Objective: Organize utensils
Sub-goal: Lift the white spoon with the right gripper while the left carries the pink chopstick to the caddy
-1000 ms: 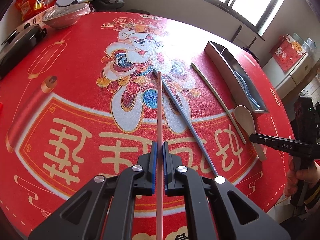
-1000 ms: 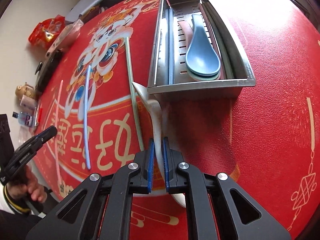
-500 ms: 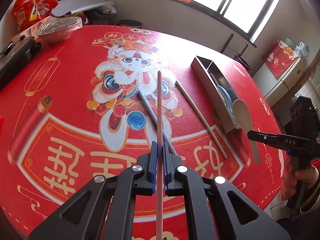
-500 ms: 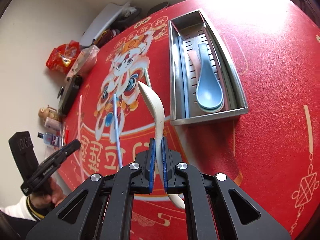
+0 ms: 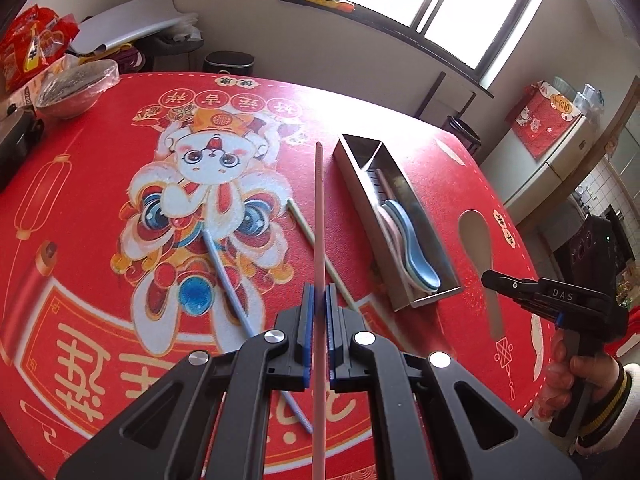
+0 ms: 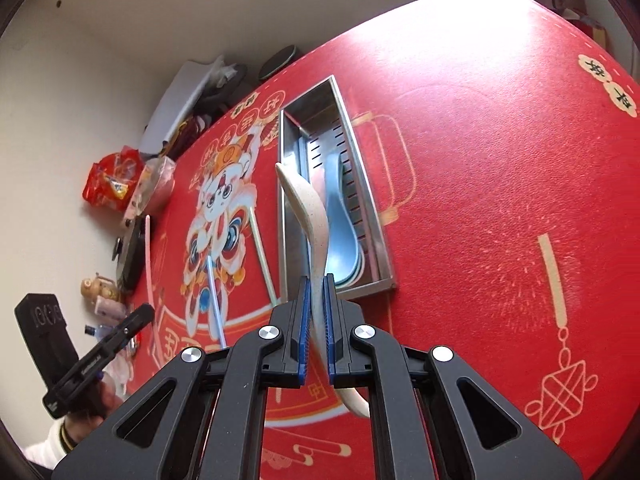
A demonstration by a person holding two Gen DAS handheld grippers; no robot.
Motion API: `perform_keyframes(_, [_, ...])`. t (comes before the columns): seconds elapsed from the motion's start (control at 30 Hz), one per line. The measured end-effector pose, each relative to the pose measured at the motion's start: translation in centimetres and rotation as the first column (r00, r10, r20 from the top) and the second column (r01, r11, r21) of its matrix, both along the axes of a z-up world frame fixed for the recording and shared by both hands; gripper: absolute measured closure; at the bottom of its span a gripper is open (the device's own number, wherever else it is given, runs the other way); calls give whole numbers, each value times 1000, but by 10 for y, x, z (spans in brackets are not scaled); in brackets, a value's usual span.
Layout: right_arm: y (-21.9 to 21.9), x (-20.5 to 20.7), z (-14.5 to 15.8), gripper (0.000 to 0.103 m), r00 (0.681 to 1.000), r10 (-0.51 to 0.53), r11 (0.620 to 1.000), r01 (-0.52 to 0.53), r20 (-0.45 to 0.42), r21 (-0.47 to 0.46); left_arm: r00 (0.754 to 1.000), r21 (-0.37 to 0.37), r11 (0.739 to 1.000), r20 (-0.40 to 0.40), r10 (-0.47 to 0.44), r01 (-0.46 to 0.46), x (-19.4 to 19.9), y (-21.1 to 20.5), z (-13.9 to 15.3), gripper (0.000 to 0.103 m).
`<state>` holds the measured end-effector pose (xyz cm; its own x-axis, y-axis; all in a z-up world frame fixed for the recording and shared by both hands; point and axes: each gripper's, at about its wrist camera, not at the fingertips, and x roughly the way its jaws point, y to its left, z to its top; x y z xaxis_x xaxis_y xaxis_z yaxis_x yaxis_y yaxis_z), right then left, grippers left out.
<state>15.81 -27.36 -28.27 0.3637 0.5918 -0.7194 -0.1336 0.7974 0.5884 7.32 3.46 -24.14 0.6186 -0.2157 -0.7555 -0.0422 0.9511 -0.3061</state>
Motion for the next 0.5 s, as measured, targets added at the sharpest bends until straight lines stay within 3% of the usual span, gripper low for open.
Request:
perform_keyframes(0.2, [-21, 13, 11, 97, 1000, -15, 1000, 15, 24, 25, 1000, -77, 997, -5, -10, 9, 47, -38, 6, 98])
perform_keyframes(0.33, [-35, 25, 13, 97, 999, -20, 999, 19, 28, 37, 998, -165, 985, -46, 39, -46, 82, -54, 2, 98])
perform_keyframes(0.5, [-53, 39, 10, 97, 999, -28, 999, 27, 20, 41, 996, -169, 982, -50, 79, -87, 123, -77, -3, 98])
